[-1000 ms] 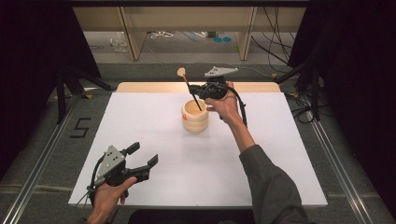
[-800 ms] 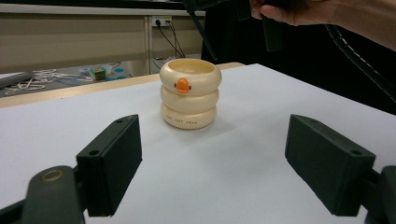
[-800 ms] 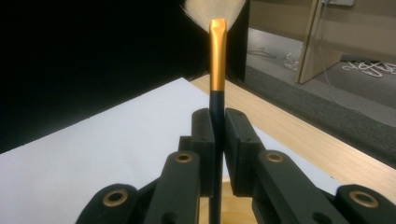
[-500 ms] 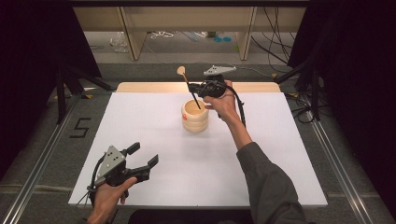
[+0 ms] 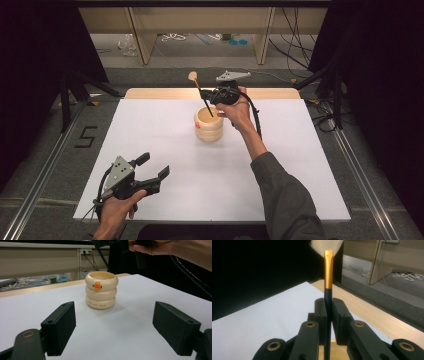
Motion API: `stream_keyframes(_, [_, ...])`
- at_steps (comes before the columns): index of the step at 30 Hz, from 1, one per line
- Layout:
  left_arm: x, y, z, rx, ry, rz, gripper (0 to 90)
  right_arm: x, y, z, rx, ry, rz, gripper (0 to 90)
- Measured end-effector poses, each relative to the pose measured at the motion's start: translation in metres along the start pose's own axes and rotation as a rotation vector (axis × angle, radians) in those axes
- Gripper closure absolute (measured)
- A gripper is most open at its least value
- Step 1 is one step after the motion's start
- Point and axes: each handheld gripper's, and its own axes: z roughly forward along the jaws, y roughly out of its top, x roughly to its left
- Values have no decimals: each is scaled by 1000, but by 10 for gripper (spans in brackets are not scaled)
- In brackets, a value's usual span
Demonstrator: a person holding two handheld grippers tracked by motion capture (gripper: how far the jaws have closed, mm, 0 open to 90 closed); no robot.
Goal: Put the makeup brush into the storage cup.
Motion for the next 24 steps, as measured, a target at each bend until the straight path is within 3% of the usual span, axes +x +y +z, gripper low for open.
stream_keyframes(24, [1,0,0,0,-4,12,184,-3,-11,8,13,-28,16,832])
